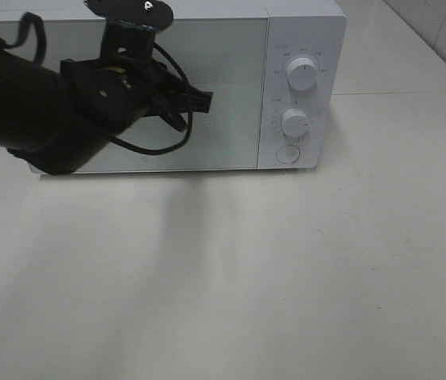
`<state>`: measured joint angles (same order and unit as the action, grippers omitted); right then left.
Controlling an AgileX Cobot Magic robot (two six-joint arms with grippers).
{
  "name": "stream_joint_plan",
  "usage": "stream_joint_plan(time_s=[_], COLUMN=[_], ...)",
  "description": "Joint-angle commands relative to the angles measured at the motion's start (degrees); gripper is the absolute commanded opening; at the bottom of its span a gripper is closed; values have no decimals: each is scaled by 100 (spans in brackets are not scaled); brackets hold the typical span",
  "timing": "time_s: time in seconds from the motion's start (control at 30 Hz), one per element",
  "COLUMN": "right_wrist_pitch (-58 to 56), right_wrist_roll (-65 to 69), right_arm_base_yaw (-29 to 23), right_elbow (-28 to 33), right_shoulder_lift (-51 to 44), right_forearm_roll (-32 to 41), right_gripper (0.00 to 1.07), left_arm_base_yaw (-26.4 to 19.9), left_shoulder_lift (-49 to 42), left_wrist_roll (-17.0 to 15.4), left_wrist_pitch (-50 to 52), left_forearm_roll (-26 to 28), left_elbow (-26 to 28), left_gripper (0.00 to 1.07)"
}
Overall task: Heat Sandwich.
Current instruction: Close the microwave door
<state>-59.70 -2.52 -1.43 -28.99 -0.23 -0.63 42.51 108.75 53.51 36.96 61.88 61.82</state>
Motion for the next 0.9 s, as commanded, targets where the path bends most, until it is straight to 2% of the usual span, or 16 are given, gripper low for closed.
stream_joint_plan(time_s=[0.03, 0.2, 0.27, 0.3, 0.43, 0.47, 0.53, 0.67, 0.77, 0.8, 0.83, 0.87, 0.9], right_wrist_pitch=[40, 40, 40, 40, 40, 40, 40, 40, 40, 40, 40, 40, 40], right_wrist_roll=[-6, -6, -6, -6, -6, -6, -6, 0, 0, 0, 0, 0, 0], right_arm_base_yaw=[-29, -29, -29, -29, -29, -29, -29, -29, -29, -29, -29, -29, -29], right_elbow=[6, 6, 6, 6, 6, 6, 6, 6, 6, 6, 6, 6, 6], right_shoulder_lift=[-155, -155, -155, -155, -155, -155, -155, -155, -155, -155, -155, -155, -155], right_forearm_roll=[-29, -29, -29, -29, -29, -29, -29, -29, -29, -29, -29, -29, -29], right_gripper=[75, 75, 75, 75, 75, 75, 75, 75, 75, 75, 75, 75, 75], left_arm_base_yaw=[-40, -40, -40, -40, -40, -40, -69, -92, -281, -281, -378, -567, -659], left_shoulder_lift=[-516, -1192, -1524, -1524, -1931, -1931, -2097, -2223, -2338, -2338, -2372, -2412, -2435], left_wrist_roll=[-52, -52, -46, -46, -52, -52, -92, -115, -733, -733, -974, -1381, -1507], left_wrist_pitch=[-665, -1839, -2693, -2693, -4171, -4171, -4927, -5621, -6245, -6245, -6383, -6669, -6795], left_forearm_roll=[74, -63, -281, -281, -917, -917, -1238, -1507, -1770, -1770, -1833, -1948, -2028], left_elbow=[-241, -613, -733, -733, -756, -756, -756, -756, -751, -751, -751, -751, -751], left_gripper=[0, 0, 0, 0, 0, 0, 0, 0, 0, 0, 4, 13, 19])
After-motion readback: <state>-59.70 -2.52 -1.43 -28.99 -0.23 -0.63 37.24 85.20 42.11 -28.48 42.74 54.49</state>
